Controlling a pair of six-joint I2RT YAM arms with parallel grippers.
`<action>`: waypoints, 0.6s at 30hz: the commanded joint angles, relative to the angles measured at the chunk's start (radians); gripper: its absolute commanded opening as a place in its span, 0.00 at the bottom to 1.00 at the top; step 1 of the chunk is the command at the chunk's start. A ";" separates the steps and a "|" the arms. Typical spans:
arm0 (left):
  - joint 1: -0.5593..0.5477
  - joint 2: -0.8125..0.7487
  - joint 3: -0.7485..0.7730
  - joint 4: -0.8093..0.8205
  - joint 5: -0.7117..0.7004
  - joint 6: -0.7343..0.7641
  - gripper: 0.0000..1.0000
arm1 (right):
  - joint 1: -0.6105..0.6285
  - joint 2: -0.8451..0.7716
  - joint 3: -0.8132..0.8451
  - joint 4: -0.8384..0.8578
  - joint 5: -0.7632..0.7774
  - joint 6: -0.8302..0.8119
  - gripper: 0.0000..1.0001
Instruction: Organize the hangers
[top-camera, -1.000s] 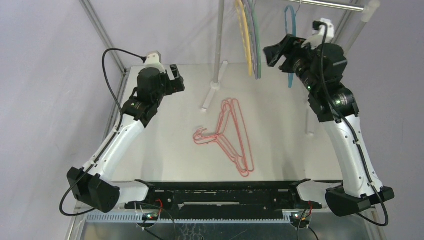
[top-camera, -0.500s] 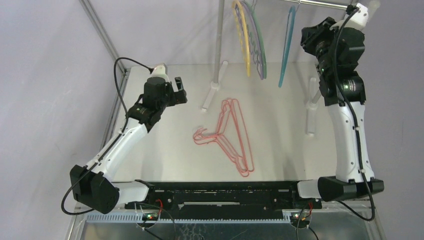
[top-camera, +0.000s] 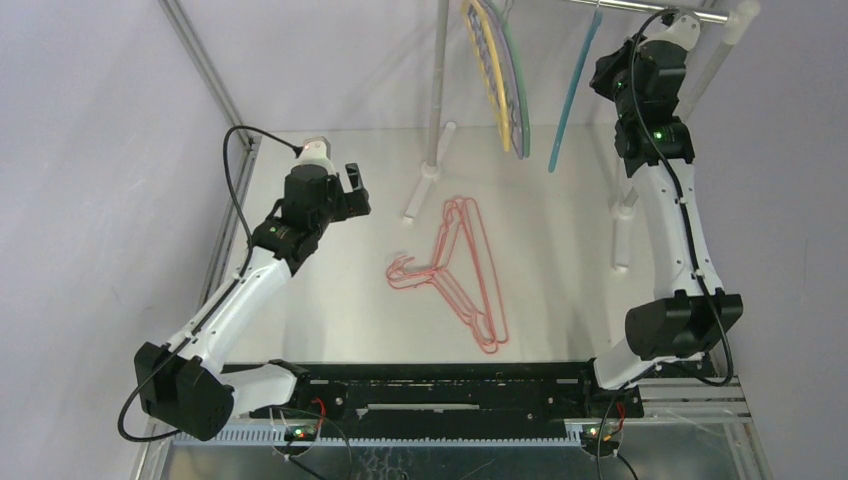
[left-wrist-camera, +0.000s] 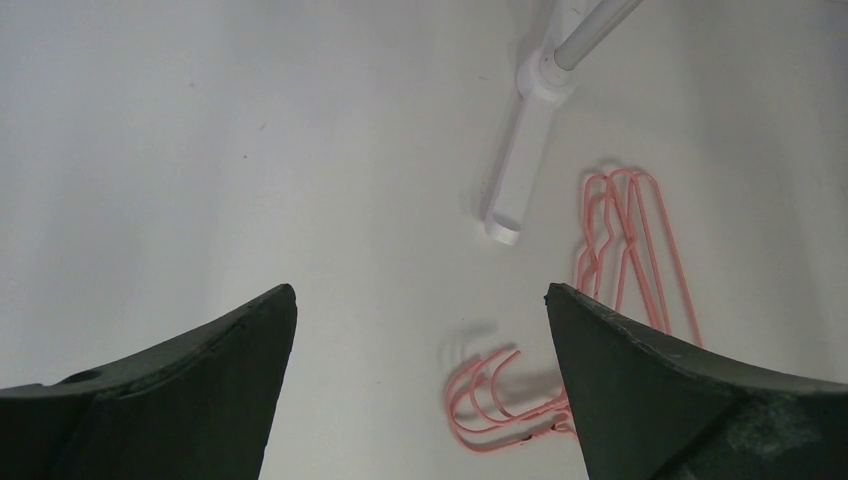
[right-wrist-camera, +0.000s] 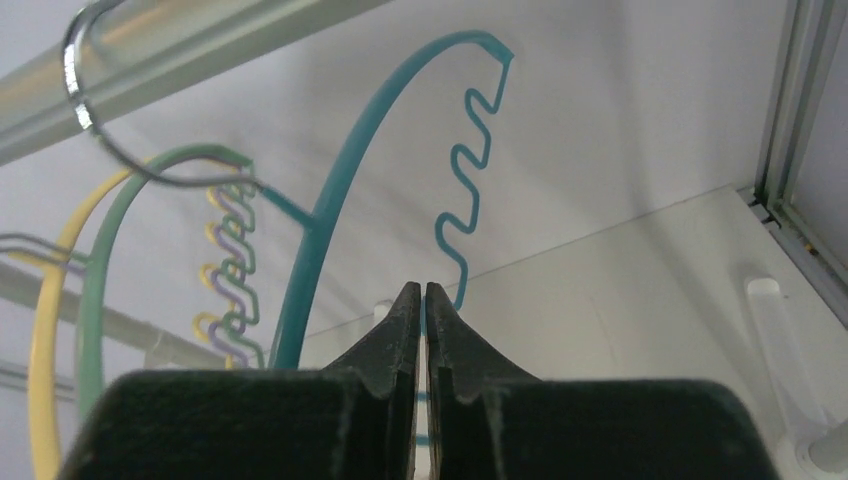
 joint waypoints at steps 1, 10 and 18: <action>-0.005 -0.009 -0.001 0.029 -0.017 0.008 0.99 | -0.005 0.047 0.060 0.114 0.067 -0.039 0.09; -0.003 0.027 0.004 0.031 -0.034 0.026 1.00 | 0.008 0.114 0.051 0.269 0.155 -0.034 0.09; 0.004 0.037 0.002 0.032 -0.042 0.029 0.99 | 0.064 0.179 0.098 0.412 0.200 -0.085 0.08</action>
